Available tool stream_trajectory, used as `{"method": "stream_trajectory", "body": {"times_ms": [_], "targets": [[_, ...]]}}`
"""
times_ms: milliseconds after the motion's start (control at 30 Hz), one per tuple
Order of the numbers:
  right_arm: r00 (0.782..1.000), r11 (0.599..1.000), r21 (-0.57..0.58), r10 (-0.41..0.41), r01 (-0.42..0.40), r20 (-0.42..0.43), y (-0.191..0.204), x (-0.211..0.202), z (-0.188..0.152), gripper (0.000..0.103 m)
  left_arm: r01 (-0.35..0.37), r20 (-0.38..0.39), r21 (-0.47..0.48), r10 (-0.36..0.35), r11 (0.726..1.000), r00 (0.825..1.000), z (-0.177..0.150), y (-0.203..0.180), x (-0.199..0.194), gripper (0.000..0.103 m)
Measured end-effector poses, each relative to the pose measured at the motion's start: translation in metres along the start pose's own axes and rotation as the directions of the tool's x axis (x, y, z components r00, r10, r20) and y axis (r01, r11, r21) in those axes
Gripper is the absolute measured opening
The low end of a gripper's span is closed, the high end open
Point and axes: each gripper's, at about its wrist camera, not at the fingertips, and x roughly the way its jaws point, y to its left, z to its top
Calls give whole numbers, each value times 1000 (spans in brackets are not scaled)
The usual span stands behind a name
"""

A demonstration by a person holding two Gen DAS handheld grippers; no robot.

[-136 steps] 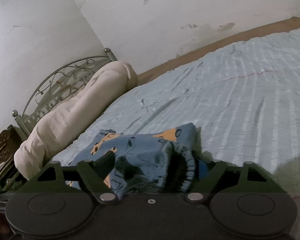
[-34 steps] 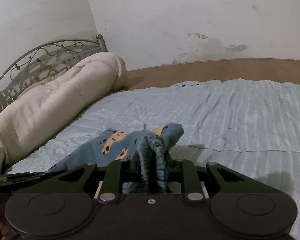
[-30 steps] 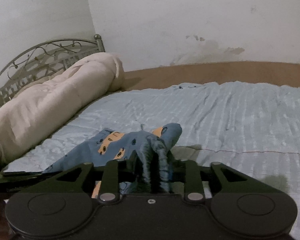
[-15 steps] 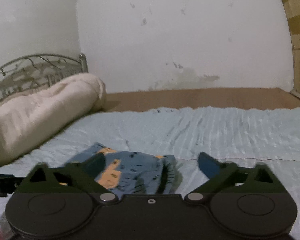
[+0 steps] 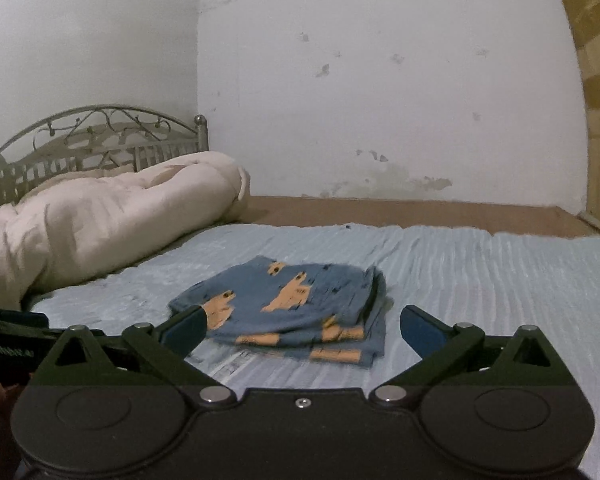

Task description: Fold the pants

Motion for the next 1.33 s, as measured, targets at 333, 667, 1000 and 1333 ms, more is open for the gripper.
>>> {"method": "stream_trajectory", "body": {"times_ms": [333, 667, 1000, 1333], "targets": [[1000, 1000, 23, -1, 2, -3, 13, -33, -28, 102, -8, 9, 2, 8, 1000, 1000, -16, 0, -10, 102], [1000, 999, 41, -13, 14, -17, 8, -32, -31, 102, -4, 7, -2, 4, 1000, 1000, -16, 1, -11, 102], [999, 999, 47, -12, 14, -40, 5, -30, -35, 102, -17, 9, -4, 17, 1000, 1000, -17, 1, -11, 102], [998, 999, 48, -5, 8, -56, 5, -28, -38, 102, -43, 23, 5, 43, 999, 999, -18, -4, -13, 102]]}}
